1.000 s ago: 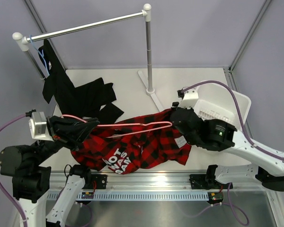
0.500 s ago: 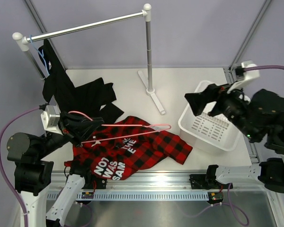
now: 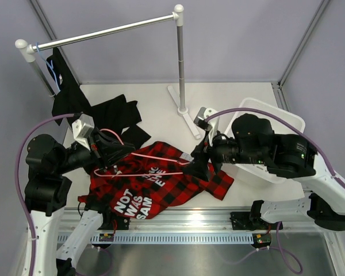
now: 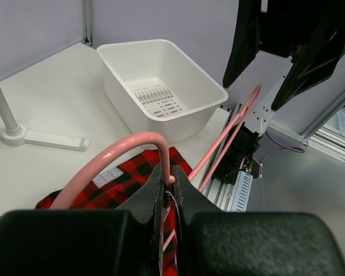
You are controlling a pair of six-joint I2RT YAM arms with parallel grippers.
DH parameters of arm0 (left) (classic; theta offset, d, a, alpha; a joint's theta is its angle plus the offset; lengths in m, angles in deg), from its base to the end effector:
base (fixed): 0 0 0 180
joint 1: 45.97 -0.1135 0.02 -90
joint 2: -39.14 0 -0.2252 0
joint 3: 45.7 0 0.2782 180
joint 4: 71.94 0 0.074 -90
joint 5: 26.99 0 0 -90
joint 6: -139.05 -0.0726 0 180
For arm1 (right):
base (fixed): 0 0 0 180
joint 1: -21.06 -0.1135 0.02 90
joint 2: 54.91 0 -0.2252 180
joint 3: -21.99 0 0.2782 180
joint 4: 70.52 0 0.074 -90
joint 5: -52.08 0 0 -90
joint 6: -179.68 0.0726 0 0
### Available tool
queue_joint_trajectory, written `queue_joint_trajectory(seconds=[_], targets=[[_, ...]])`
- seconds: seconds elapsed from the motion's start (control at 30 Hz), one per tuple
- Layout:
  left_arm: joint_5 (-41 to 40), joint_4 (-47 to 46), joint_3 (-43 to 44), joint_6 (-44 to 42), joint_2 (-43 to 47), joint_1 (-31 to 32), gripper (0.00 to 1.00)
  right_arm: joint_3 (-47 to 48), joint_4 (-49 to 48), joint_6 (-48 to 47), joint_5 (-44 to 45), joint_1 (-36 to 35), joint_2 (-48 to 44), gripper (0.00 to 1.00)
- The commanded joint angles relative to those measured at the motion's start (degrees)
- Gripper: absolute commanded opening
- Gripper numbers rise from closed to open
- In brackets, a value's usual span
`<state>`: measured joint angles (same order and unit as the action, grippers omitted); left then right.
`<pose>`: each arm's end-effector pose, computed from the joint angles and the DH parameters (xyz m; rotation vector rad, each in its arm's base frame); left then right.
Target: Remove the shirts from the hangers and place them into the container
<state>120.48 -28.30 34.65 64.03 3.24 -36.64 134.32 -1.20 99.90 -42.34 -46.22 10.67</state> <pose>0.1373 -0.0846 0.4420 0.7409 1.5022 -1.0972 0.0924 0.2352 0.4650 -1.0458 1.8110 0.9361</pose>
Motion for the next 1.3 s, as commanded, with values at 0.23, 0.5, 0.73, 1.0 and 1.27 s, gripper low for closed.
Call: queue_joint_trajectory(seconds=[0.23, 0.5, 0.73, 1.0, 1.27], targets=[[2.03, -0.68, 1.98, -0.66, -0.05, 0.26, 0.0, -4.77, -3.86, -1.08, -10.87, -0.83, -2.74, 0.44], [3.7, -1.38, 3.29, 0.84, -0.31, 0.17, 0.0, -6.71, -4.74, -1.17, -11.04, -0.92, -2.39, 0.32], [2.13, -2.35, 5.05, 2.68, -0.22, 0.17, 0.12, -8.2, -6.49, -0.46, -9.55, -2.32, -1.95, 0.0], [-21.5, 2.39, 11.46, 4.44, 2.76, 0.17, 0.99, -8.03, -6.85, 4.71, 12.27, -2.94, -3.53, 0.0], [-26.54, 5.73, 7.52, 6.28, 4.08, 0.17, 0.99, -8.91, -21.42, -0.36, 44.22, -2.33, -0.11, 0.0]])
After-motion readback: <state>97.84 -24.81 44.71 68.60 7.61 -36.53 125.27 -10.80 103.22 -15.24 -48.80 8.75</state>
